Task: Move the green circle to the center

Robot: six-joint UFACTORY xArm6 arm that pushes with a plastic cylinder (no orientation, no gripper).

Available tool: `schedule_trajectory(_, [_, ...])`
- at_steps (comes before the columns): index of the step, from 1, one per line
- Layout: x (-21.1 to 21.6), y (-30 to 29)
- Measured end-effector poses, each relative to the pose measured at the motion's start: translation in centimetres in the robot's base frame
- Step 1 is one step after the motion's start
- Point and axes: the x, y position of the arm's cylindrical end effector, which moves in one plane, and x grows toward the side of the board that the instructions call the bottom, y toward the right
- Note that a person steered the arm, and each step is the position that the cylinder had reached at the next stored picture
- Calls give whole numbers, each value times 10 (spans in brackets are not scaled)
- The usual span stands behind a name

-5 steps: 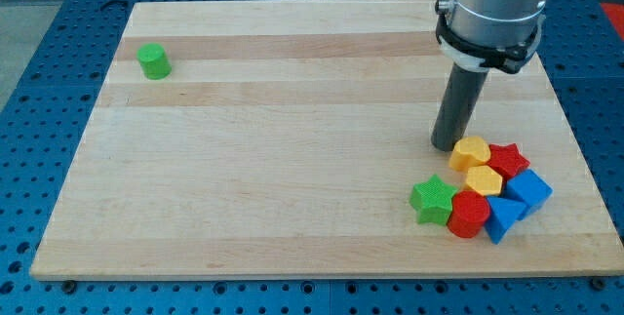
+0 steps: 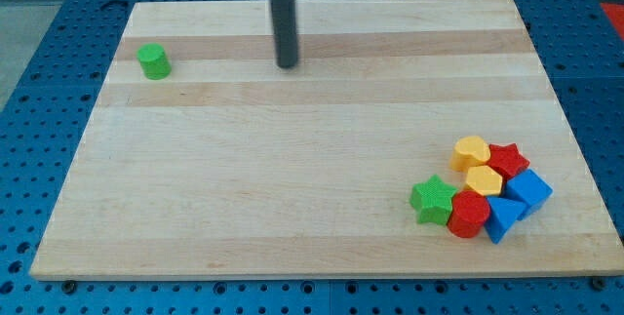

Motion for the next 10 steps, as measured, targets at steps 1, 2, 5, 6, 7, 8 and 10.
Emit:
schedule_trajectory(1, [-36,-86])
schedule_trajectory(2, [-17,-166])
schedule_trajectory(5, [64,-126])
schedule_trajectory(6, [57,-147])
schedule_trajectory(7, [35,-172])
schedule_trajectory(8, [32,-140])
schedule_trajectory(10, [71,2])
